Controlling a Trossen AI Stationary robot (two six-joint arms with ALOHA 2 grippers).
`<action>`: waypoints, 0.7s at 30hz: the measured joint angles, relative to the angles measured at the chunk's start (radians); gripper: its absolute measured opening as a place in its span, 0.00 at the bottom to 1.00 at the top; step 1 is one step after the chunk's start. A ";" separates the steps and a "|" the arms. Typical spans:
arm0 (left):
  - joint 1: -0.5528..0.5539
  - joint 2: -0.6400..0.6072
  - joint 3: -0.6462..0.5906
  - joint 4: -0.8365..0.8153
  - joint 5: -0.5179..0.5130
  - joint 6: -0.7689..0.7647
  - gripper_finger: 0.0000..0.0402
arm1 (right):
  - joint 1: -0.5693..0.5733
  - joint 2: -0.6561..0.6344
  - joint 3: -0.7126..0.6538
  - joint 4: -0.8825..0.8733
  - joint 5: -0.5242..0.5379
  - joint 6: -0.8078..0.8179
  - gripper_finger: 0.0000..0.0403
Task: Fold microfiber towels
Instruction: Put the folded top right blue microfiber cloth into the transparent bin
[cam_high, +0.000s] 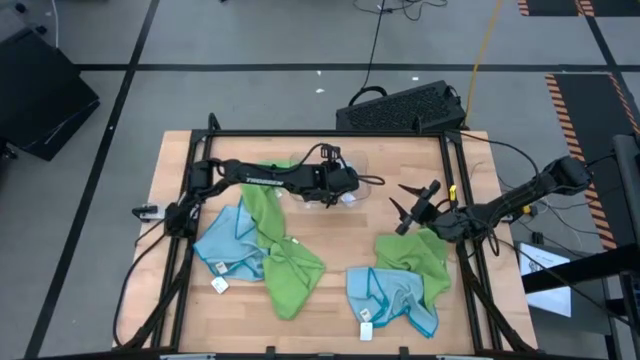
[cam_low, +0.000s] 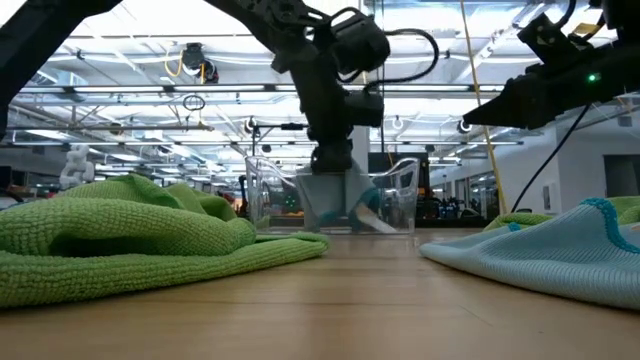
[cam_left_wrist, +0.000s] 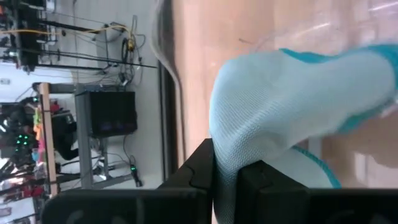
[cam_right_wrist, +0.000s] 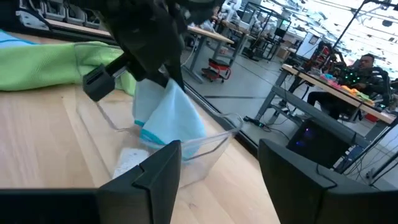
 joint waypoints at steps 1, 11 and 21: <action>0.000 0.000 0.000 -0.010 0.010 0.000 0.08 | 0.000 0.000 0.000 0.000 -0.010 0.001 0.51; -0.006 -0.002 0.000 -0.025 0.083 0.016 0.19 | 0.000 0.000 0.000 0.005 -0.022 -0.001 0.51; -0.006 -0.003 0.004 -0.029 0.074 -0.045 0.36 | 0.000 0.000 0.000 0.005 -0.022 0.000 0.51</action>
